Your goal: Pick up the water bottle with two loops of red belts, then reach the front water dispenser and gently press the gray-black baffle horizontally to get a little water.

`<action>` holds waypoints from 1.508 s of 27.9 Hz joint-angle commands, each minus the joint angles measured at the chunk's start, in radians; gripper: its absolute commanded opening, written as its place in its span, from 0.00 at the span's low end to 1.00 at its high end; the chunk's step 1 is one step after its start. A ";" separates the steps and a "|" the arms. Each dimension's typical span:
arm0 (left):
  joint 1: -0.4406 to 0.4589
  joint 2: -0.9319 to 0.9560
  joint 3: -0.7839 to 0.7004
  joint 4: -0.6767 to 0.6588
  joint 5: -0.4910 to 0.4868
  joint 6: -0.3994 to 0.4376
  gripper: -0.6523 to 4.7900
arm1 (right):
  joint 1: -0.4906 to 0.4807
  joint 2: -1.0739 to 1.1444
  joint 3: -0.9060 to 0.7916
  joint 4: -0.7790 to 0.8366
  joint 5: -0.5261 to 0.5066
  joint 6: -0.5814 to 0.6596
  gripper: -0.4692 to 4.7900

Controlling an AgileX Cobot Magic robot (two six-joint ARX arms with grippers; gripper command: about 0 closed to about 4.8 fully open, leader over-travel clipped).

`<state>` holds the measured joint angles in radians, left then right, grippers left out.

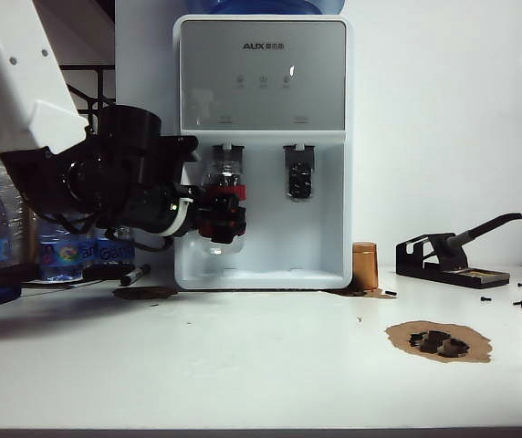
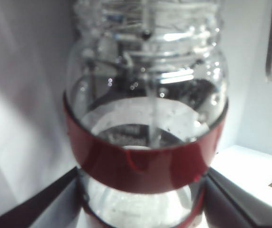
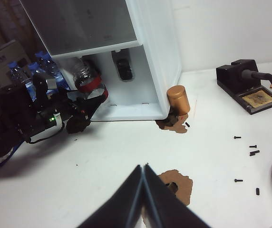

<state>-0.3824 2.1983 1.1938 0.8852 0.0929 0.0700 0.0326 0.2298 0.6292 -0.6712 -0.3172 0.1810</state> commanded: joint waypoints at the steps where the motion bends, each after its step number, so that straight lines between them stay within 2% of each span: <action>1: 0.009 -0.005 0.008 0.019 -0.029 -0.007 0.11 | 0.000 0.003 0.004 0.018 -0.043 0.006 0.09; 19: 0.002 -0.008 0.008 0.020 -0.017 -0.006 0.11 | 0.000 0.003 0.004 0.025 -0.253 0.006 0.09; 26: -0.007 -0.083 0.003 -0.013 -0.018 -0.006 0.11 | 0.000 0.003 -0.002 0.070 -0.245 0.010 0.09; 30: -0.007 -0.141 0.003 -0.143 -0.016 -0.006 0.11 | 0.000 0.003 -0.033 0.110 -0.240 0.024 0.08; 34: -0.007 -0.178 -0.009 -0.261 0.038 -0.007 0.11 | 0.000 0.003 -0.080 0.155 -0.244 0.042 0.09; 42: -0.007 -0.264 -0.209 -0.138 0.105 -0.006 0.11 | 0.000 0.003 -0.150 0.216 -0.249 0.051 0.09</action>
<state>-0.3893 1.9663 1.0145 0.6731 0.1829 0.0616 0.0326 0.2302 0.4919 -0.4873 -0.5583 0.2295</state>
